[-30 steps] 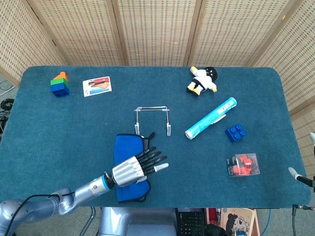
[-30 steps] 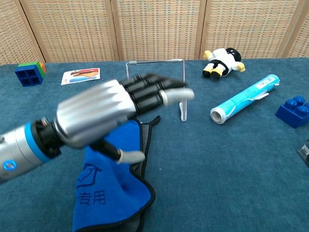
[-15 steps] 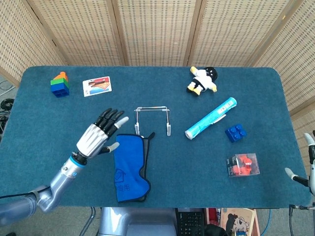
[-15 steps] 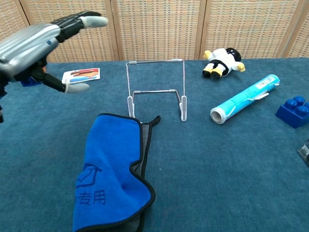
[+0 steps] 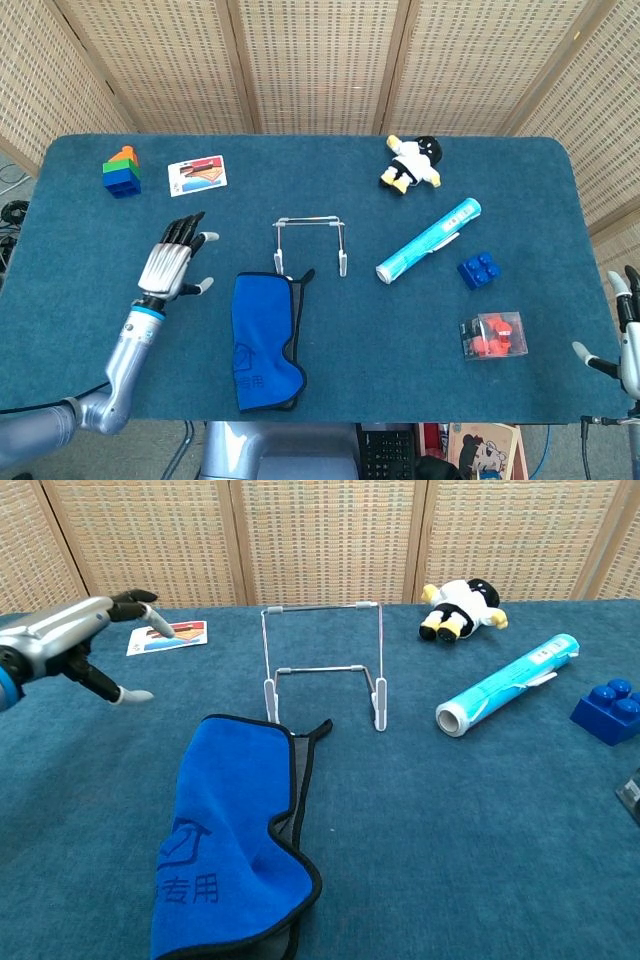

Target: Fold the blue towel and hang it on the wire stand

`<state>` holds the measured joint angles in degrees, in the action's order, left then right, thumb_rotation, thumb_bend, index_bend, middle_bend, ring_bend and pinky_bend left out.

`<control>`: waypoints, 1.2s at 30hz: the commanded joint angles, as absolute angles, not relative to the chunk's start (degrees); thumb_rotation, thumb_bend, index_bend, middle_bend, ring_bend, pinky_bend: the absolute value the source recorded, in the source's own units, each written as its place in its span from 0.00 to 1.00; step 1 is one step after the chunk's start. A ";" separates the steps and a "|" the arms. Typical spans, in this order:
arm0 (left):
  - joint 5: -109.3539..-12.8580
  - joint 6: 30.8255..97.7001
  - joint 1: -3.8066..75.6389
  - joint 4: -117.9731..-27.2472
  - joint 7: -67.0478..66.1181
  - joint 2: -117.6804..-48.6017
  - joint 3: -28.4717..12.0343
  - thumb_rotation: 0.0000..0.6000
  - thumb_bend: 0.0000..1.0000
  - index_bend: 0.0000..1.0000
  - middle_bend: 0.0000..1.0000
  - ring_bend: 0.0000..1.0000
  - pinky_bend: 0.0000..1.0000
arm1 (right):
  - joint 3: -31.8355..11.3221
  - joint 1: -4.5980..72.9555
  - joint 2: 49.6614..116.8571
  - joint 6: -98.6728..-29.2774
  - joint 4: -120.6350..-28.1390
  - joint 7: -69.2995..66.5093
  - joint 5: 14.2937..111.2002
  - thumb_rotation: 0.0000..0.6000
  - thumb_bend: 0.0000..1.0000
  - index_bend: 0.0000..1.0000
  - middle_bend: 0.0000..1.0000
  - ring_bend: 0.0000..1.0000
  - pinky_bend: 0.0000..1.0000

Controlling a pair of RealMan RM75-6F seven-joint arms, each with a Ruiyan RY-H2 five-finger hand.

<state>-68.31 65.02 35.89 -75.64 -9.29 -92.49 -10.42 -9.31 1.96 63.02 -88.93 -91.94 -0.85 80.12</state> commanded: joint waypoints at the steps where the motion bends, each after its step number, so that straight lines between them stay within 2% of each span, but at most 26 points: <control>1: -65.76 63.28 36.73 -74.77 -11.49 -95.02 -11.61 1.00 0.24 0.26 0.00 0.00 0.05 | -9.35 1.96 62.99 -88.83 -91.82 -1.00 79.95 1.00 0.00 0.00 0.00 0.00 0.00; 10: -59.47 60.60 37.90 -72.28 -16.31 -99.17 -13.35 1.00 0.26 0.30 0.00 0.00 0.05 | -9.50 2.04 62.87 -88.28 -91.25 -1.87 79.32 1.00 0.00 0.00 0.00 0.00 0.00; 28: -55.96 57.88 39.14 -66.35 -17.99 -104.70 -14.20 1.00 0.27 0.34 0.00 0.00 0.05 | -9.53 2.12 62.78 -88.27 -91.17 -2.30 79.33 1.00 0.00 0.00 0.00 0.00 0.00; 36: -54.87 56.82 39.31 -66.41 -17.42 -105.77 -14.96 1.00 0.28 0.35 0.00 0.00 0.04 | -9.56 2.09 62.67 -88.15 -91.04 -2.60 79.12 1.00 0.00 0.00 0.00 0.00 0.00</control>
